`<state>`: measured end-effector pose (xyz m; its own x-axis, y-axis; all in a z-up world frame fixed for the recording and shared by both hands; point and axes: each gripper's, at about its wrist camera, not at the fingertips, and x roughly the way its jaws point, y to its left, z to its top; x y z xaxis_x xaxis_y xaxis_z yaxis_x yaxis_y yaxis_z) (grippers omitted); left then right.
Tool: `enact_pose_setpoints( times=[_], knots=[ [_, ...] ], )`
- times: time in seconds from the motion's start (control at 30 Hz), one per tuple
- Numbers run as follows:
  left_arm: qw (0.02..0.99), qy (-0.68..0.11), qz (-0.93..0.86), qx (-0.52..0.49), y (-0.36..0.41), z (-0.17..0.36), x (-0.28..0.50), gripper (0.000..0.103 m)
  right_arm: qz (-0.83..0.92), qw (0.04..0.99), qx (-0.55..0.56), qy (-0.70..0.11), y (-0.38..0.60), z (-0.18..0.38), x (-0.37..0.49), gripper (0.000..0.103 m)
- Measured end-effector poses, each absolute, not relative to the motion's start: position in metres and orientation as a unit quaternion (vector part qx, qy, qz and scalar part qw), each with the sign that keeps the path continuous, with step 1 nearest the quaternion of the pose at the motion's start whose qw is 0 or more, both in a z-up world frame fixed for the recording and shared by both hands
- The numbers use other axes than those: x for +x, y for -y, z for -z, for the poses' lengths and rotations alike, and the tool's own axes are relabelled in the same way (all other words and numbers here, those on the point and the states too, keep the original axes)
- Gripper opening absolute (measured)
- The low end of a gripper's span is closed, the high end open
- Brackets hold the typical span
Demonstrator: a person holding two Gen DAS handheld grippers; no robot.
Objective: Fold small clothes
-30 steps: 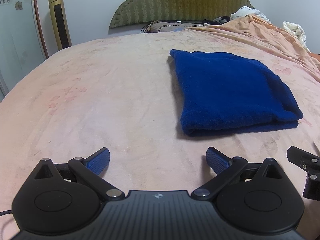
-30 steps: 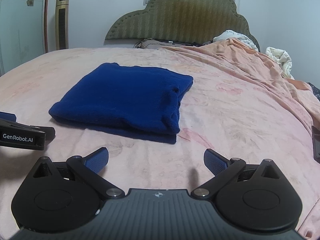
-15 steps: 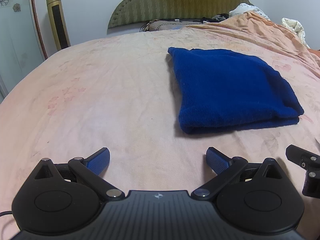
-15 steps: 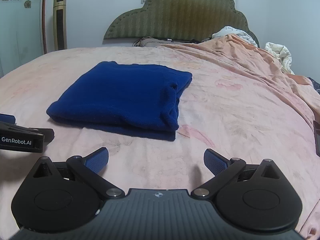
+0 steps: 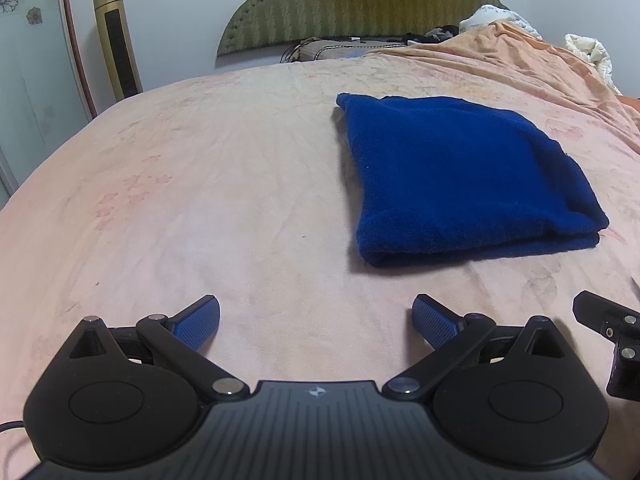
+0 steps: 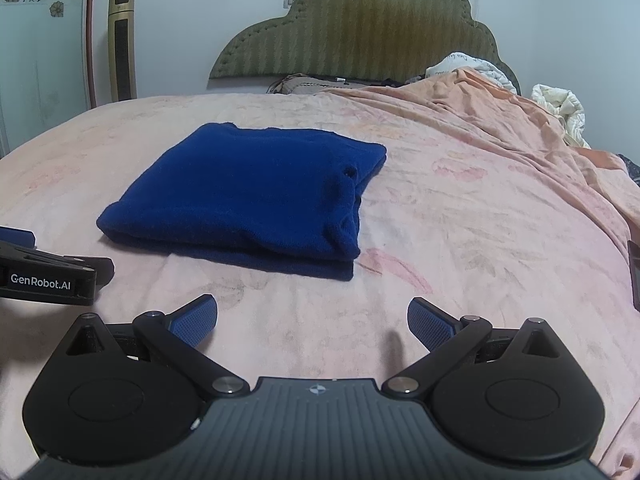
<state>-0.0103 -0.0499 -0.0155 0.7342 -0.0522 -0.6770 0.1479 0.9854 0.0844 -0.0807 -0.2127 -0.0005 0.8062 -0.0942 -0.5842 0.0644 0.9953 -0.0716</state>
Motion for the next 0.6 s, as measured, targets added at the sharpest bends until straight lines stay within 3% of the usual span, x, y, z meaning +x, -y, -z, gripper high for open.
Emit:
enact_pose_setpoints(
  times=[0.6],
  knots=[
    [0.929, -0.359, 0.053, 0.067, 0.0506, 0.0139, -0.0112, 0.103, 0.033, 0.95, -0.019, -0.31, 0.212, 0.0018, -0.0812, 0.102]
  ],
)
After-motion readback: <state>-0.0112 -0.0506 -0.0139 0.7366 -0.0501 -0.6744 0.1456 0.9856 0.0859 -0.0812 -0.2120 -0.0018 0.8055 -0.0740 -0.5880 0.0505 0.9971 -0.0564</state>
